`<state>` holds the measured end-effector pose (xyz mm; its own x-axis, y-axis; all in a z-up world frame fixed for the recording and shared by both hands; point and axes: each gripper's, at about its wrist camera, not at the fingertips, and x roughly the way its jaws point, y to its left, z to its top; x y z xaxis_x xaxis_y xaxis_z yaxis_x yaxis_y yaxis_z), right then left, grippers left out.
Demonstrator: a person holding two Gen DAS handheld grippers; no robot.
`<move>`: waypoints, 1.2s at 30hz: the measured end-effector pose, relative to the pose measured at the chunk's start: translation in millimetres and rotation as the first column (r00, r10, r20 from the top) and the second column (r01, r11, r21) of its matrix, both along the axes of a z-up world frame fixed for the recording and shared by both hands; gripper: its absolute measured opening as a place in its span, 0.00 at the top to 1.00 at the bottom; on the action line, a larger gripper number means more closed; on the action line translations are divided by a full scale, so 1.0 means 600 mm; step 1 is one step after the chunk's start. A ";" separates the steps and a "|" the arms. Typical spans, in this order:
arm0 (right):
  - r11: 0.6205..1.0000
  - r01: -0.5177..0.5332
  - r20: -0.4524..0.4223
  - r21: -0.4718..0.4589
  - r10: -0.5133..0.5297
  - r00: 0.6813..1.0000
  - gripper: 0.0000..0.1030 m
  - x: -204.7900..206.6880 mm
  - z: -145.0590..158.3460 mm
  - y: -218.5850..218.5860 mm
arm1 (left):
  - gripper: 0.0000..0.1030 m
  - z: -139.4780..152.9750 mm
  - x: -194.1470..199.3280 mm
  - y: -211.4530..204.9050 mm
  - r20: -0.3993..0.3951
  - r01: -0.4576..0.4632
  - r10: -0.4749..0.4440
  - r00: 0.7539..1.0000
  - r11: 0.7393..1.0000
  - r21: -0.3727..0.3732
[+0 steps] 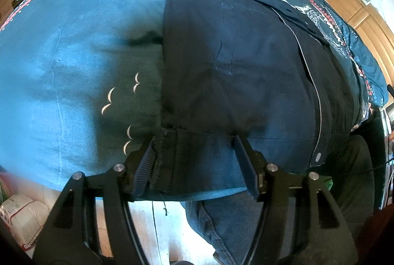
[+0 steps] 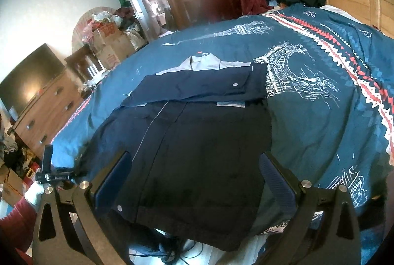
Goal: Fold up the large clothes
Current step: 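Grasp the folded edge of the navy jacket with both grippers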
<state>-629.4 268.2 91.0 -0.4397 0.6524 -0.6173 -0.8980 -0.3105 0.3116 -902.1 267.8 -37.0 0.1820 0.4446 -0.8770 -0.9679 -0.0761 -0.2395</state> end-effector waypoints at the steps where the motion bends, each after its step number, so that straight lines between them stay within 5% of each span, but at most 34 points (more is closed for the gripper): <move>1: 1.000 0.000 -0.001 -0.002 0.000 1.000 0.00 0.000 -0.001 0.000 | 0.38 0.000 -0.001 0.000 0.001 0.000 0.000 1.000 1.000 0.000; 11: 0.997 -0.038 0.004 -0.072 0.039 0.999 0.00 0.008 -0.033 -0.001 | 0.37 -0.001 -0.002 -0.001 0.003 0.000 0.000 1.000 1.000 0.001; 16: 0.965 -0.055 0.015 -0.257 0.062 0.998 0.08 0.060 -0.127 -0.007 | 0.32 -0.005 -0.002 -0.006 0.037 -0.004 0.004 0.999 1.000 0.009; 21: 0.906 -0.040 0.024 -0.421 0.055 0.998 0.11 0.099 -0.229 -0.025 | 0.16 -0.007 0.010 0.002 0.036 0.026 -0.026 0.999 1.000 -0.001; 31: 0.903 -0.140 -0.026 -0.406 0.142 0.990 0.11 0.070 -0.243 -0.017 | 0.05 -0.011 0.036 0.017 -0.020 0.060 -0.061 0.998 0.998 -0.027; 36: 0.842 -0.178 -0.021 -0.510 0.195 0.981 0.11 0.035 -0.298 0.008 | 0.05 -0.011 0.037 0.016 -0.020 0.060 -0.061 0.998 0.998 -0.034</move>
